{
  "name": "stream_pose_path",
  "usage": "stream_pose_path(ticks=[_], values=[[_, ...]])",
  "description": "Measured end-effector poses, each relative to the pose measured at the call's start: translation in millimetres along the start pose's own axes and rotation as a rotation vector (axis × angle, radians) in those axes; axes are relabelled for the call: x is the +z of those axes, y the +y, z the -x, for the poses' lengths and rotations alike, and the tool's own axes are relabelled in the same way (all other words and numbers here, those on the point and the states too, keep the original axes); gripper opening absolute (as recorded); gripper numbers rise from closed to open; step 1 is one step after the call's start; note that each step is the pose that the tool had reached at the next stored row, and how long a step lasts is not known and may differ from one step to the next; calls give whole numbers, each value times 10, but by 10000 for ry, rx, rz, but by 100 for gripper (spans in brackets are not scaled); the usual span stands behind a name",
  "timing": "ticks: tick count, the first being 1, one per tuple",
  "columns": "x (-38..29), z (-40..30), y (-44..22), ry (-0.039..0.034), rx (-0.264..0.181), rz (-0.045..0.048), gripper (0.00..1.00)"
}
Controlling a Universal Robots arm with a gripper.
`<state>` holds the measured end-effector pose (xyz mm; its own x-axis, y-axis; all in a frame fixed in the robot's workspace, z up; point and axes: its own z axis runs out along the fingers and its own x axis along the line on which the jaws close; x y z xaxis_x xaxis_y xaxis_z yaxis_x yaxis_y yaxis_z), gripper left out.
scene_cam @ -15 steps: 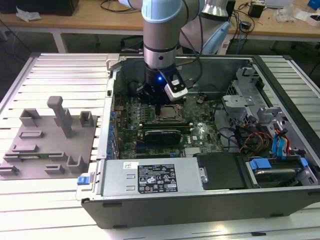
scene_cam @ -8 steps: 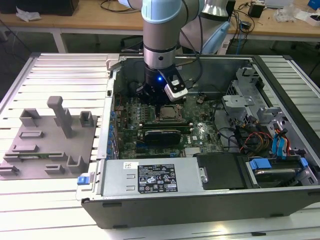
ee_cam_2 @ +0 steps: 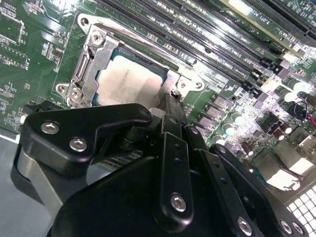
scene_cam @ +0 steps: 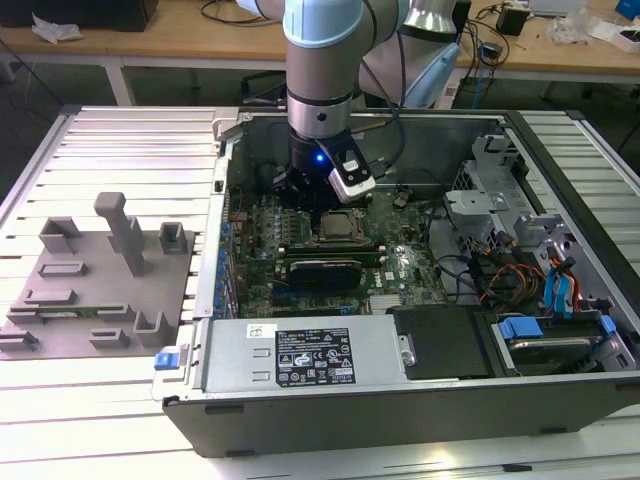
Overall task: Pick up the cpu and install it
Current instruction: 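Close the cpu cover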
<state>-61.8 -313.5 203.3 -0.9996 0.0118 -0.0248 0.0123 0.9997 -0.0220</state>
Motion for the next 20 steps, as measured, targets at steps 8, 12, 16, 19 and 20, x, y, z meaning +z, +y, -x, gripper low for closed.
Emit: stream_pose_path(ticks=[8,12,16,19,20], values=[[11,-1,0,3,0,-3,11],[5,0,1,-1,2,4,11],[-22,-1,0,2,2,3,11],[-43,0,-1,2,1,0,11],[-63,1,-2,2,1,0,11]])
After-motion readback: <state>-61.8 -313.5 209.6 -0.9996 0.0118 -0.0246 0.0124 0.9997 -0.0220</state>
